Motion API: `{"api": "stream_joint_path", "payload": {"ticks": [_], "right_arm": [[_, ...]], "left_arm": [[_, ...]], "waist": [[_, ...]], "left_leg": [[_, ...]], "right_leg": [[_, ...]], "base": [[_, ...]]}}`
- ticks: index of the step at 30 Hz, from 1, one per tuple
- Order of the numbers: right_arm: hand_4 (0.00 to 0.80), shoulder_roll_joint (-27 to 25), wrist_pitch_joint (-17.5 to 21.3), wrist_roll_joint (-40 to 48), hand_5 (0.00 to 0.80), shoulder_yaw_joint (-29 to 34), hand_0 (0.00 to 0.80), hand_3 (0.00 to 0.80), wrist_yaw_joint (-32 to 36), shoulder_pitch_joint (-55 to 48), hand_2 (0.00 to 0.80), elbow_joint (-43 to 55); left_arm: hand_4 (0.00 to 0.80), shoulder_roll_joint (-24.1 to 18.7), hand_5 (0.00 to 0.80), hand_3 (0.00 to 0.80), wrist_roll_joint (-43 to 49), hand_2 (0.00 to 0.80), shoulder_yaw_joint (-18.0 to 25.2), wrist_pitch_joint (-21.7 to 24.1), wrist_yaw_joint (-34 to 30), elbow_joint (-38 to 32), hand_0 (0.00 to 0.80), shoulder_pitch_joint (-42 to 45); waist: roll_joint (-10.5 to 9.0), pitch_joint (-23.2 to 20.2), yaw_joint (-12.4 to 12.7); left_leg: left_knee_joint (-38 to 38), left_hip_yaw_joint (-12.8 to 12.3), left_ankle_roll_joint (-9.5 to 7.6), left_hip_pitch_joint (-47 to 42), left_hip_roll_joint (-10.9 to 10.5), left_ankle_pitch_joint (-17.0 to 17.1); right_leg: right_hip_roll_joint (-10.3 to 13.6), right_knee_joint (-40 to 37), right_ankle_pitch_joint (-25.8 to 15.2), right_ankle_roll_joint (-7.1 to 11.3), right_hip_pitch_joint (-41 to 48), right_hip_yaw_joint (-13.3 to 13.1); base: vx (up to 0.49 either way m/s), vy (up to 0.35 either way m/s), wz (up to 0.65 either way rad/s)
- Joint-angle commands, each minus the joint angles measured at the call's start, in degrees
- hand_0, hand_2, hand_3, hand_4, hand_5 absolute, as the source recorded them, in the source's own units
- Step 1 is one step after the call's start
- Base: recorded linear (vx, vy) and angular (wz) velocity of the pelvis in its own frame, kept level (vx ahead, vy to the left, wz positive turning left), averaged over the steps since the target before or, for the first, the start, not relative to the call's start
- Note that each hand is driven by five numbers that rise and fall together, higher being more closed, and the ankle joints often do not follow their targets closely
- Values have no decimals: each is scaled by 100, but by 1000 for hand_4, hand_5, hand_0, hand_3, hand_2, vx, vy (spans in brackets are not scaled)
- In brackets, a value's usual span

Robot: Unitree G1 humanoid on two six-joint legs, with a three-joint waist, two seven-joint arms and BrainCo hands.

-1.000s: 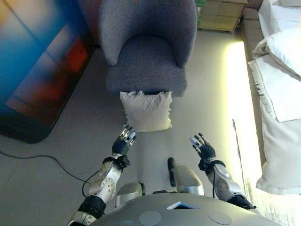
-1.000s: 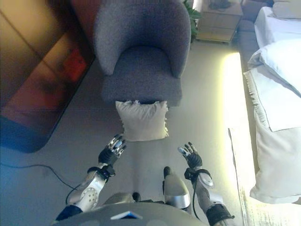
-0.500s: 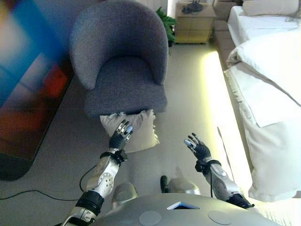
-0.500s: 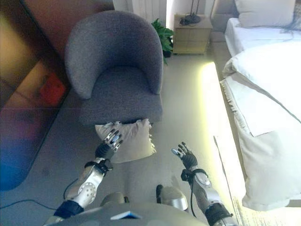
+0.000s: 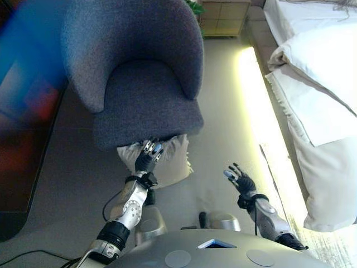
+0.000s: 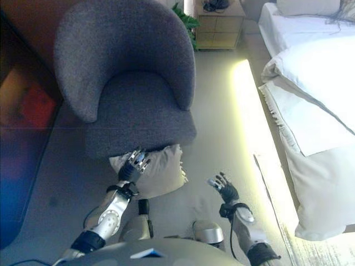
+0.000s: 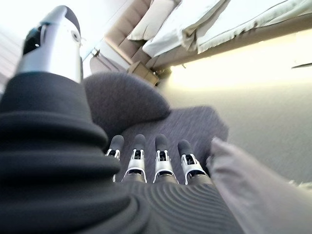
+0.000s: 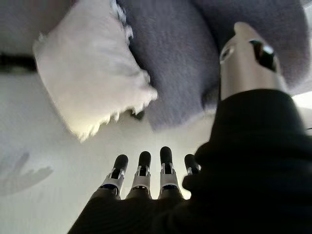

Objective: Pick up the cushion and take it to the sofa

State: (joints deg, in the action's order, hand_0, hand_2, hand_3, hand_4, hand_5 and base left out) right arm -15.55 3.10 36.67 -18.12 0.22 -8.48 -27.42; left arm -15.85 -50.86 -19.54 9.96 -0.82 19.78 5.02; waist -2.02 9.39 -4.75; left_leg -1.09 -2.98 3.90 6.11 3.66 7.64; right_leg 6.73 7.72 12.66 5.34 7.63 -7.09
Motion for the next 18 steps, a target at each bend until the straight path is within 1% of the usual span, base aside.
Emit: {"api": "stream_joint_path", "payload": {"ticks": [1, 2, 3, 4, 5, 6, 7, 8, 9, 10, 11, 13, 14, 15, 16, 17, 18], "right_arm": [[0, 30, 160, 272, 0, 112, 0, 0, -260, 286, 0, 399], [0, 46, 153, 297, 0, 123, 0, 0, -237, 287, 0, 404], [0, 79, 168, 195, 0, 98, 0, 0, -137, 283, 0, 425], [0, 117, 258, 58, 0, 25, 0, 0, -135, 331, 0, 384], [0, 150, 317, 66, 0, 12, 0, 0, -152, 376, 0, 329], [0, 221, 366, 128, 0, 32, 0, 0, -166, 413, 0, 263], [0, 255, 376, 130, 0, 37, 0, 0, -180, 421, 0, 248], [0, 307, 365, 131, 0, 36, 0, 0, -257, 433, 0, 283], [0, 334, 365, 158, 0, 14, 0, 0, -293, 422, 0, 319], [0, 346, 361, 160, 0, -13, 0, 0, -293, 394, 0, 340], [0, 363, 353, 147, 0, -32, 0, 0, -313, 366, 0, 357], [0, 375, 348, 105, 0, -53, 0, 0, -328, 290, 0, 398], [0, 374, 344, 110, 0, -50, 0, 0, -341, 255, 0, 422], [0, 350, 352, 157, 0, -20, 0, 0, -301, 173, 0, 460], [0, 320, 334, 189, 0, -14, 0, 0, -281, 136, 0, 493], [0, 302, 318, 199, 0, -17, 0, 0, -272, 123, 0, 509], [0, 260, 279, 225, 0, -5, 0, 0, -195, 141, 0, 499]], "left_arm": [[0, -30, 0, 0, 58, 0, 57, 186, -104, -352, 0, 50], [0, -53, 0, 0, 68, 0, 84, 174, -128, -356, 0, 49], [0, -105, 0, 0, 99, 0, 123, 183, -139, -381, 0, 64], [0, -174, 0, 0, 87, 0, 131, 183, -130, -378, 0, 72], [0, -218, 0, 0, 97, 0, 152, 162, -160, -358, 0, 66], [0, -260, 0, 0, 148, 0, 180, 121, -150, -349, 0, 61], [0, -267, 0, 0, 175, 0, 192, 110, -133, -340, 0, 61], [0, -283, 0, 0, 202, 0, 209, 97, -101, -314, 0, 73], [0, -302, 0, 0, 220, 0, 233, 64, -84, -336, 0, 94], [0, -318, 0, 0, 235, 0, 278, 37, -80, -354, 0, 107], [0, -325, 0, 0, 241, 0, 313, 17, -99, -360, 0, 117], [0, -351, 0, 0, 161, 0, 392, -21, -200, -357, 0, 123], [0, -364, 0, 0, 145, 0, 405, -43, -204, -370, 0, 121], [0, -379, 0, 0, 132, 0, 418, -70, -204, -393, 0, 120], [0, -380, 0, 0, 140, 0, 411, -77, -175, -411, 0, 118], [0, -381, 0, 0, 144, 0, 406, -79, -152, -421, 0, 114], [0, -370, 0, 0, 155, 0, 390, -64, -118, -437, 0, 112]], "waist": [[133, -129, 189], [111, -143, 194], [78, -182, 211], [82, -249, 245], [97, -294, 280], [135, -334, 341], [142, -343, 364], [222, -348, 383], [267, -341, 391], [299, -329, 390], [303, -317, 372], [288, -287, 272], [282, -266, 237], [215, -254, 176], [164, -247, 131], [145, -229, 107], [80, -230, 86]], "left_leg": [[-489, 348, -100, 598, 118, 2], [-560, 305, -155, 594, 72, -71], [-582, 232, -272, 546, -9, -186], [-531, 220, -407, 442, -112, -272], [-502, 215, -488, 375, -176, -328], [-470, 210, -592, 292, -255, -398], [-467, 203, -631, 254, -295, -433], [-464, 168, -707, 129, -357, -521], [-483, 149, -747, 35, -406, -593], [-490, 112, -767, -62, -444, -636], [-474, 115, -774, -152, -487, -658], [-364, 170, -744, -380, -576, -665], [-325, 204, -738, -443, -592, -671], [-279, 245, -715, -522, -623, -706], [-262, 271, -696, -568, -638, -732], [-254, 286, -681, -612, -632, -747], [-241, 303, -636, -657, -613, -769]], "right_leg": [[-386, 519, -614, -246, -134, 126], [-327, 601, -692, -191, -144, 144], [-210, 862, -909, -65, -208, 178], [-102, 1297, -1248, 79, -327, 216], [-42, 1622, -1449, 124, -396, 276], [45, 2172, -1724, 126, -498, 407], [86, 2421, -1811, 124, -562, 450], [110, 3070, -1990, 80, -835, 586], [125, 3371, -2031, 29, -1072, 693], [182, 3392, -2076, -16, -1274, 816], [207, 3264, -2057, -45, -1387, 857], [151, 2471, -2004, -79, -1604, 904], [136, 2267, -1947, -86, -1608, 916], [124, 1613, -1926, -70, -1553, 842], [107, 1189, -1938, -45, -1502, 747], [90, 1012, -1934, -31, -1446, 708], [71, 580, -1929, 21, -1346, 593]], "base": [[322, 207, -4], [306, 189, -24], [335, 215, -25], [387, 262, -29], [361, 274, -13], [255, 216, -10], [266, 277, -10], [236, 271, -8], [256, 302, -24], [200, 206, -21], [206, 142, -28], [216, 49, -16], [226, -51, -3], [222, -92, 9], [203, -111, 20], [196, -127, 29], [177, -122, 41]]}}
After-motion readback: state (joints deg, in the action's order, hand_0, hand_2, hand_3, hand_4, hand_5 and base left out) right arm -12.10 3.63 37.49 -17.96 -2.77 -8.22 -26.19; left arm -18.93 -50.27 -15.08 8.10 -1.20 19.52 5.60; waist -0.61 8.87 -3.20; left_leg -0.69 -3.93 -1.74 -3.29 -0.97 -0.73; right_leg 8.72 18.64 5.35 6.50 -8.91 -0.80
